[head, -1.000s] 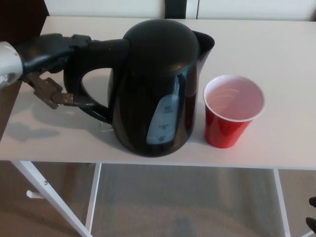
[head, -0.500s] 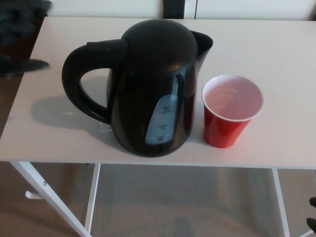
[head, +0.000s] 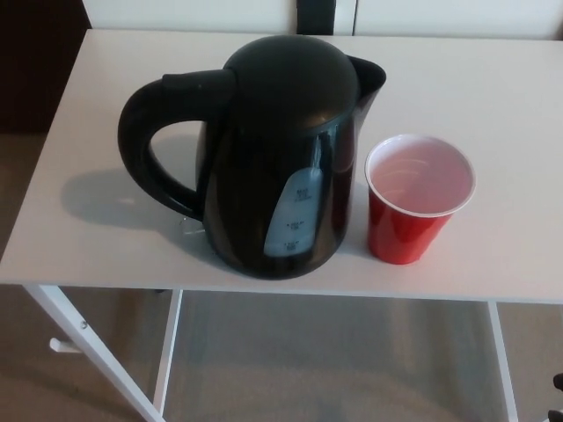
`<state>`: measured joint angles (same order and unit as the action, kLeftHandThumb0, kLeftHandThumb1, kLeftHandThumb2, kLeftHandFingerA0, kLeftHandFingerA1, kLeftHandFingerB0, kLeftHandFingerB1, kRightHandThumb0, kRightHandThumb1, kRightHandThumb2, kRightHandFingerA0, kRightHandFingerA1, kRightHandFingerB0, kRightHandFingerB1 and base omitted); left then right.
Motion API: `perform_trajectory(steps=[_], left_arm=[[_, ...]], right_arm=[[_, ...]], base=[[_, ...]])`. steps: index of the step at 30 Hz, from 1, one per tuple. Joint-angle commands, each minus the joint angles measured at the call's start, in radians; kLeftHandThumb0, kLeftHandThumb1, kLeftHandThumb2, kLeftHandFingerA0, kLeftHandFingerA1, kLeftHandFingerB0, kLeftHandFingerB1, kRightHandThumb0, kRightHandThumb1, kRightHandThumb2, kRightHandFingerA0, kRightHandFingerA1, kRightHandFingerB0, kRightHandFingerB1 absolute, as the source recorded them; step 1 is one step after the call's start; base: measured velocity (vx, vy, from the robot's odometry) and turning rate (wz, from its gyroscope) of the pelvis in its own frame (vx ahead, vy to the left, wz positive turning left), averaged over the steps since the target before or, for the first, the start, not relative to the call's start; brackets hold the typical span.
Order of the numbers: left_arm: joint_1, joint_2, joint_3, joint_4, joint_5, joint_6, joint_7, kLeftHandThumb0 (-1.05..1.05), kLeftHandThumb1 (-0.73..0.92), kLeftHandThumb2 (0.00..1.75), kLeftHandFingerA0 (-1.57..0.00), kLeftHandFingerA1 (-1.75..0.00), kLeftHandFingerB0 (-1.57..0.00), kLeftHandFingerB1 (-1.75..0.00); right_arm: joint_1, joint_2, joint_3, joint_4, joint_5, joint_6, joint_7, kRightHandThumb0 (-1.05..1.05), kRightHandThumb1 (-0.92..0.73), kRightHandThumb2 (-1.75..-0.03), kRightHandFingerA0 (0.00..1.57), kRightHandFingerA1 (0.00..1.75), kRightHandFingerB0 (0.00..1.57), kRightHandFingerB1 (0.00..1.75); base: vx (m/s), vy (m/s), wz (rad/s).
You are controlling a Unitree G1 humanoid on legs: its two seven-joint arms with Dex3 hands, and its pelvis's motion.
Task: The robot walk towards a table in front and uses its left hand to pick up the pot from the base and pour water to the cup on the right hand side
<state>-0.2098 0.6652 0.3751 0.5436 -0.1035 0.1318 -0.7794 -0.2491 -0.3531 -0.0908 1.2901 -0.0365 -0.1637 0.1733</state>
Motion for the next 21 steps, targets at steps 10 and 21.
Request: perform_trajectory(steps=[10, 21], left_arm=[[0.410, -0.326, -0.068, 0.321, 0.145, -0.319, 0.464, -0.68, 0.71, 1.00, 0.00, -0.25, -0.01, -0.25], [0.401, -0.248, -0.322, 0.437, 0.321, -0.415, 0.599, -0.70, 0.67, 1.00, -0.04, -0.42, -0.04, -0.31]], right_arm=[[0.172, 0.021, -0.027, 0.026, 0.016, -0.021, 0.003, -0.27, -0.18, -0.83, 0.58, 0.81, 0.52, 0.72], [0.171, 0.012, -0.015, 0.015, -0.001, -0.056, 0.004, -0.35, -0.26, -0.75, 0.54, 0.82, 0.50, 0.72]], base=[[0.00, 0.000, 0.00], [0.00, 0.000, 0.00]])
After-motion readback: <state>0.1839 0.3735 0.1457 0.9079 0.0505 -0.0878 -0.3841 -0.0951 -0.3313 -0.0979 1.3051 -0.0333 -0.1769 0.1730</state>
